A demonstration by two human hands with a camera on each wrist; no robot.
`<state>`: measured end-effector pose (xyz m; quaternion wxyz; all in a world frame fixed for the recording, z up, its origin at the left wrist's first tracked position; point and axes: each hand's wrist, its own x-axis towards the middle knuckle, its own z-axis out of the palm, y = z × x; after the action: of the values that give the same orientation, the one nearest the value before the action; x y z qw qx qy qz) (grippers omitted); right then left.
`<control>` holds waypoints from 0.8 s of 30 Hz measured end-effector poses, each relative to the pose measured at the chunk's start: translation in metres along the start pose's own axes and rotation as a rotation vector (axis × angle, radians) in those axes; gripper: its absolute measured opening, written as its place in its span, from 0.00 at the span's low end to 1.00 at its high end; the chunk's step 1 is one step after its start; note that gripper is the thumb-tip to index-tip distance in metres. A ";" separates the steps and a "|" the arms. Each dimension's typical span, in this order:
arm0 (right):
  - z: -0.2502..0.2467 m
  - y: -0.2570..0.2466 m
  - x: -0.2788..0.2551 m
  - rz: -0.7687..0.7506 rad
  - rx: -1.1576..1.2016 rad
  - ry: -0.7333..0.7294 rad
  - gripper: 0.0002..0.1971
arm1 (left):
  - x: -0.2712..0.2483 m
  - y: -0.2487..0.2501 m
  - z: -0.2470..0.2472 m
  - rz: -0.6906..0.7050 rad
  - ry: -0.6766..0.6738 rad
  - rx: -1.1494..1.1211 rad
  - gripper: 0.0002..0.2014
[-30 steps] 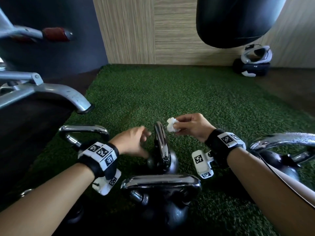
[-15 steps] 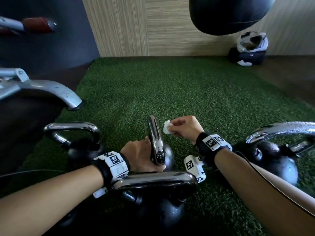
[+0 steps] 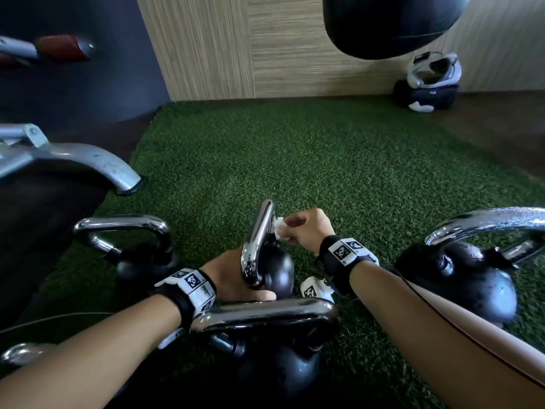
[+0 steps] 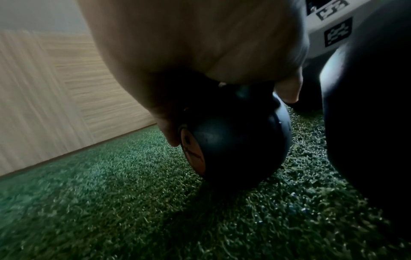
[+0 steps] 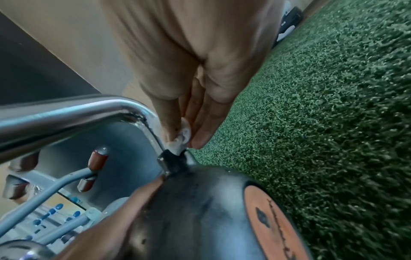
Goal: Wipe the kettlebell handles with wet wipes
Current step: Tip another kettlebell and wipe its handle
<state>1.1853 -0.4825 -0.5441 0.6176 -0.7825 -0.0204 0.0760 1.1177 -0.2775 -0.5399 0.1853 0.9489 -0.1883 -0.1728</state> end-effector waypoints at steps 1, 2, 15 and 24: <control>0.000 -0.002 0.002 -0.023 -0.011 0.025 0.08 | 0.001 0.000 0.003 0.010 0.031 -0.030 0.12; 0.000 -0.004 0.003 -0.057 -0.036 0.066 0.09 | 0.000 -0.001 0.004 0.020 0.057 -0.067 0.13; 0.001 -0.027 -0.001 -0.443 -0.310 0.228 0.05 | 0.004 -0.006 0.010 0.030 0.107 -0.098 0.35; -0.005 -0.042 -0.008 -0.680 -0.512 0.177 0.10 | 0.008 -0.007 0.004 0.008 0.088 -0.082 0.46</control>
<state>1.1806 -0.4784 -0.5019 0.3930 -0.8626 -0.2421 -0.2067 1.1251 -0.2758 -0.5485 0.2326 0.9464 -0.1767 -0.1380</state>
